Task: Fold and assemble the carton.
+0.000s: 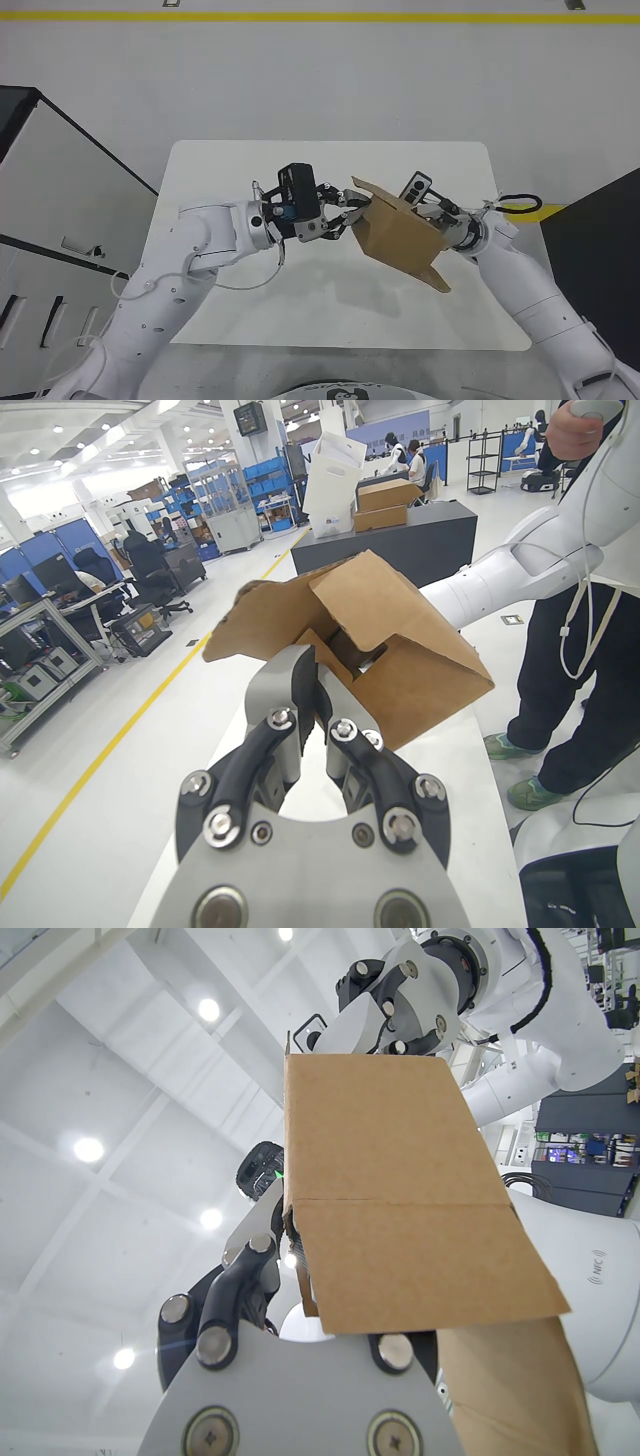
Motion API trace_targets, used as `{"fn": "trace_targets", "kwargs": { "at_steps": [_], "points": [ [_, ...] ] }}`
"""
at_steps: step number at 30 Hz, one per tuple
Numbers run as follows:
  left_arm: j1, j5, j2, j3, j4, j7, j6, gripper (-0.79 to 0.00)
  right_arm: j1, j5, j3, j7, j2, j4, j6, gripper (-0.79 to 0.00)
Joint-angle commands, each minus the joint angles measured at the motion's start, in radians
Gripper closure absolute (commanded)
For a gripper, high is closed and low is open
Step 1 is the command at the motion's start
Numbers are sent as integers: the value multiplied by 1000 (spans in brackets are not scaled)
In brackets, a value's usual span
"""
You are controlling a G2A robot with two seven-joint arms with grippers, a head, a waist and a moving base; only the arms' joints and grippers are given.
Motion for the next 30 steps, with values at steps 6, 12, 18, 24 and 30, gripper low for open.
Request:
{"fn": "trace_targets", "kwargs": {
  "at_steps": [6,12,18,24,30],
  "points": [
    [10,-8,3,-40,-4,31,21,0,-5,-1,12,0,-2,10,-3,0],
    [22,8,6,-56,-6,48,17,0,-7,-9,15,0,-5,13,-1,0],
    [11,12,3,-27,2,24,6,0,-4,-13,15,0,-9,16,-3,0],
    [-3,3,-1,-2,9,9,-4,0,-1,-13,19,0,-13,22,-9,0],
    [-9,27,1,-25,7,9,18,0,-1,-11,25,0,-16,33,-10,0]
  ]
}}
